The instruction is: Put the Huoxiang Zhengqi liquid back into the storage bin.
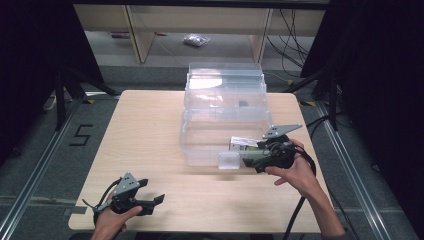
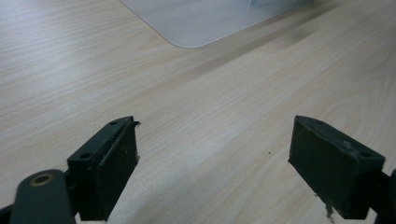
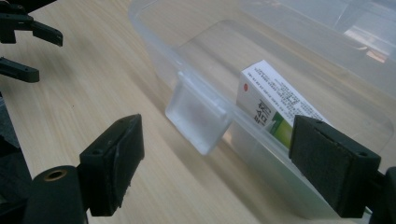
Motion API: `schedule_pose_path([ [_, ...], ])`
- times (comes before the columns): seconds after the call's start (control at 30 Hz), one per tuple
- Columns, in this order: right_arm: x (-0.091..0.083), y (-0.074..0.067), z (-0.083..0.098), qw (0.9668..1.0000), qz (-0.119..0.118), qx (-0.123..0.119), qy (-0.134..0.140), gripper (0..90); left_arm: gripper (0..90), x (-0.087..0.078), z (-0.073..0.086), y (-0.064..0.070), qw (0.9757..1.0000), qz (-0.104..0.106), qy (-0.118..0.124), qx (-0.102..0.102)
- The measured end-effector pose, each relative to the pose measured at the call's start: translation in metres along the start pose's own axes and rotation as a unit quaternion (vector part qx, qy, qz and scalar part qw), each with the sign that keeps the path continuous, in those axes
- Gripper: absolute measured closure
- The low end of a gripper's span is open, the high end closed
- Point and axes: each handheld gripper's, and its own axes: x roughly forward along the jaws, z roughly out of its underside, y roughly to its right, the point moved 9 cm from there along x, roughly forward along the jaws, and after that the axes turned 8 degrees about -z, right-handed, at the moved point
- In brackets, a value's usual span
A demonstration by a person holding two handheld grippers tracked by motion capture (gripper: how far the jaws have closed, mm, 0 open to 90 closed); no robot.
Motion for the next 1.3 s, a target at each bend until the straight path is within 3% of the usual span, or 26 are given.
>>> schedule_pose_path([
  [0.07, -0.001, -0.005, 0.003, 0.9999, 0.002, 0.014, -0.001, 19.1, 14.8, 0.000, 0.000, 0.000, 1.0000, 0.000, 0.000, 0.000],
  [0.13, -0.001, -0.006, 0.005, 1.0000, 0.001, 0.006, 0.003, 19.1, 14.8, 0.000, 0.000, 0.000, 1.0000, 0.000, 0.000, -0.001],
  [0.33, 0.000, -0.013, 0.012, 0.9999, -0.007, 0.012, 0.006, 19.0, 14.8, 0.000, 0.000, 0.000, 1.0000, 0.000, -0.001, 0.001],
  [0.4, 0.000, -0.011, 0.014, 0.9999, -0.003, -0.001, 0.010, 19.0, 14.8, 0.000, 0.000, 0.000, 1.0000, -0.001, 0.000, 0.001],
  [0.43, 0.000, -0.014, 0.015, 0.9998, -0.007, 0.012, 0.012, 19.1, 14.8, 0.000, 0.000, 0.000, 1.0000, 0.000, 0.000, 0.002],
  [0.5, 0.000, -0.012, 0.016, 0.9999, -0.005, -0.001, 0.010, 18.9, 14.8, 0.000, 0.000, 0.000, 1.0000, -0.001, 0.000, 0.003],
  [0.53, -0.001, -0.014, 0.017, 0.9999, 0.000, 0.013, 0.008, 18.5, 14.8, 0.000, 0.000, 0.000, 1.0000, -0.001, 0.000, 0.001],
  [0.57, 0.000, -0.014, 0.017, 0.9999, -0.004, -0.001, 0.011, 18.2, 14.8, 0.000, 0.000, 0.000, 1.0000, 0.000, 0.000, 0.003],
  [0.6, 0.000, -0.016, 0.019, 0.9998, -0.003, 0.015, 0.009, 18.0, 14.8, 0.000, 0.000, 0.000, 1.0000, -0.001, 0.000, 0.002],
  [0.67, 0.001, -0.016, 0.020, 0.9999, -0.005, -0.001, 0.011, 16.6, 14.8, -0.001, 0.000, 0.000, 1.0000, -0.003, 0.000, 0.002],
  [0.7, 0.001, -0.018, 0.021, 0.9998, -0.002, 0.011, 0.013, 16.1, 14.8, -0.001, 0.000, 0.000, 1.0000, -0.004, -0.001, 0.001],
  [0.93, 0.001, -0.018, 0.028, 0.9997, -0.001, -0.003, 0.024, 16.1, 14.8, 0.000, -0.001, 0.001, 1.0000, -0.002, 0.001, -0.003],
  [1.13, 0.005, -0.023, 0.039, 0.9996, -0.001, 0.012, 0.026, 16.1, 14.8, 0.000, 0.000, 0.001, 1.0000, -0.002, 0.000, -0.001],
  [1.2, 0.006, -0.021, 0.041, 0.9997, -0.003, -0.003, 0.024, 16.1, 14.8, 0.000, 0.000, 0.001, 1.0000, -0.003, 0.000, -0.001],
  [1.3, 0.007, -0.022, 0.043, 0.9997, -0.003, 0.001, 0.025, 16.1, 14.8, 0.000, 0.000, 0.001, 1.0000, -0.003, 0.000, -0.001],
])
